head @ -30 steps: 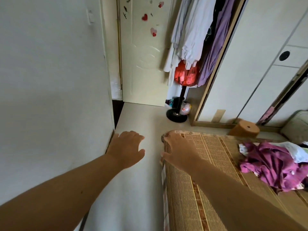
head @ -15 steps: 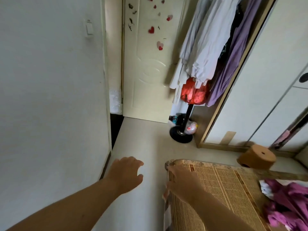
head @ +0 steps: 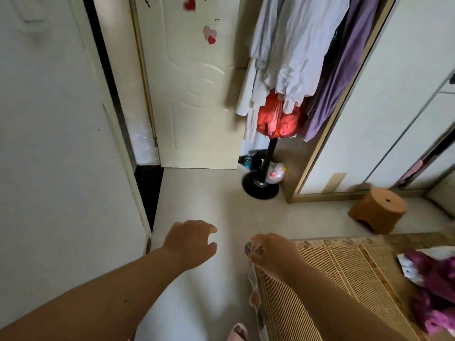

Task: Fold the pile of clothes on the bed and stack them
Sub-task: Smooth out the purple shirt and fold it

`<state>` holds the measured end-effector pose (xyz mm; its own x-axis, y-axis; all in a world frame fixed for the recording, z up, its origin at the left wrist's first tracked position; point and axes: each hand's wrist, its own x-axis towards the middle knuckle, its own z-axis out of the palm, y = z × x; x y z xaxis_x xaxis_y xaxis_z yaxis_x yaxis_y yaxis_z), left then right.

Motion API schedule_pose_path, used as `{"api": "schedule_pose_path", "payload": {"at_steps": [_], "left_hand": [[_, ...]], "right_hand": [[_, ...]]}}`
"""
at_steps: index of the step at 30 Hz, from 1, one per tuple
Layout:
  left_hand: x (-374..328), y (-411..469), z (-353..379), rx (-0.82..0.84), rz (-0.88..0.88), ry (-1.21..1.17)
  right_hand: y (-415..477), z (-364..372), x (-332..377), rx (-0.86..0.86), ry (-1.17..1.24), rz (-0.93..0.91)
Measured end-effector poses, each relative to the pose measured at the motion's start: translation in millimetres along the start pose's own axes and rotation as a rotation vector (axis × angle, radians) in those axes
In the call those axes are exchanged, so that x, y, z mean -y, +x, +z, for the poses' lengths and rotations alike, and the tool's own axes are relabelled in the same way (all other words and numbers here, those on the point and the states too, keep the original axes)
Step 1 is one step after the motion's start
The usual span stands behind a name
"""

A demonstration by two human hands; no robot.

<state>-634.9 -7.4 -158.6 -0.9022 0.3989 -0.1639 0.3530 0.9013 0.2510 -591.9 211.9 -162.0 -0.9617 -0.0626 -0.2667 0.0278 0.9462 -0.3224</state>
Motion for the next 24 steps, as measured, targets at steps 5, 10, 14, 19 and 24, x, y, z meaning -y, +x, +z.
{"api": "schedule_pose_path", "payload": {"at_steps": [5, 10, 14, 19, 24], "left_hand": [[7.5, 100.5, -8.1, 0.002, 0.026, 0.003], [4.8, 214.4, -30.9, 0.01, 0.028, -0.019], [8.5, 257.2, -34.7, 0.016, 0.011, -0.008], [12.8, 359.7, -57.6, 0.031, 0.058, 0.003], [19.5, 462.1, -79.0, 0.039, 0.188, 0.042]], "right_hand": [[82.6, -25.5, -24.6, -0.013, 0.021, 0.012], [184.0, -72.1, -64.8, 0.028, -0.003, 0.043], [226.7, -81.8, -82.6, 0.029, -0.041, 0.1], [305.6, -110.0, -111.1, -0.032, -0.022, 0.215], [381.3, -136.2, -135.0, -0.1, 0.015, 0.3]]}}
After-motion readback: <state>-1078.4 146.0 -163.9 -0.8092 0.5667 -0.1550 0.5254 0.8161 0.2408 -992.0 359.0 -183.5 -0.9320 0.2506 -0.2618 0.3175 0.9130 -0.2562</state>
